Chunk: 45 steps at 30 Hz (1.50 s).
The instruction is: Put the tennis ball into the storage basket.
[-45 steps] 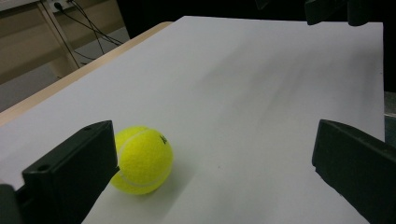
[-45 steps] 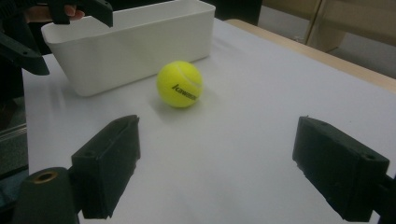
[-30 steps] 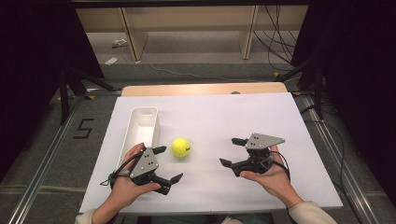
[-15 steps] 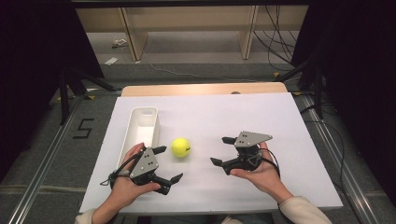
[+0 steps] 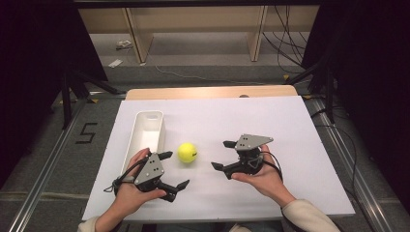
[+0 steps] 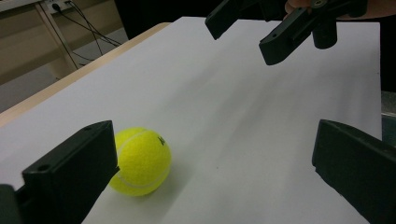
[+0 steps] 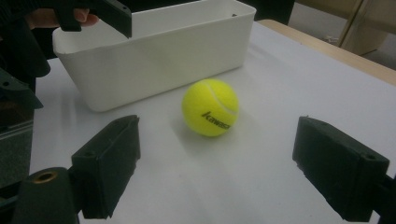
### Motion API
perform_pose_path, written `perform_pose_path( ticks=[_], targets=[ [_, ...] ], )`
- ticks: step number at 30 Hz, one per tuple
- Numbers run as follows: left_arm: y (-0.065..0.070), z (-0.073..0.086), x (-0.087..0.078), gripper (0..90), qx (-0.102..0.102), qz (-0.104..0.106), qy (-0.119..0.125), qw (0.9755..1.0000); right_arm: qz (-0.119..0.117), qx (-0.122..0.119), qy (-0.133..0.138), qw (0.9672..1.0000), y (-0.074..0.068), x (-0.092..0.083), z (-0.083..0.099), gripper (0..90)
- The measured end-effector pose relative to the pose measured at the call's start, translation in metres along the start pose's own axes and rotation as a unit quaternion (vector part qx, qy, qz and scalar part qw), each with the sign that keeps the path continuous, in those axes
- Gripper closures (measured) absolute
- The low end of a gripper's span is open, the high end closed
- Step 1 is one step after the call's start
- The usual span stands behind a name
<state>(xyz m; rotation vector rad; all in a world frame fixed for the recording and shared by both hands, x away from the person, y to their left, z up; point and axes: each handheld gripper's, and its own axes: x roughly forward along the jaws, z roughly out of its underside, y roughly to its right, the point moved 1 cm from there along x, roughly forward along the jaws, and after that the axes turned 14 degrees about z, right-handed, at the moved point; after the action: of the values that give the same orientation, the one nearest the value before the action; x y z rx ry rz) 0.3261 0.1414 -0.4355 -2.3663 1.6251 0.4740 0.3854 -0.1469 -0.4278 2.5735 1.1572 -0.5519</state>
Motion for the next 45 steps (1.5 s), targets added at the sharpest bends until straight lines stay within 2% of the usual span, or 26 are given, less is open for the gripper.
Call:
perform_pose_path(
  ticks=[26, 45],
  targets=[
    [0.0, 0.0, 0.0, 0.0, 0.001, 0.001, 0.0, 1.0, -0.015, 0.0, -0.005, 0.9999, -0.008, 0.022, -0.008, 15.6],
    [0.001, 0.0, 0.0, 0.0, 0.002, 0.002, -0.001, 1.0, -0.03, -0.006, -0.019, 0.9994, -0.017, 0.05, -0.011, 15.7]
  ],
)
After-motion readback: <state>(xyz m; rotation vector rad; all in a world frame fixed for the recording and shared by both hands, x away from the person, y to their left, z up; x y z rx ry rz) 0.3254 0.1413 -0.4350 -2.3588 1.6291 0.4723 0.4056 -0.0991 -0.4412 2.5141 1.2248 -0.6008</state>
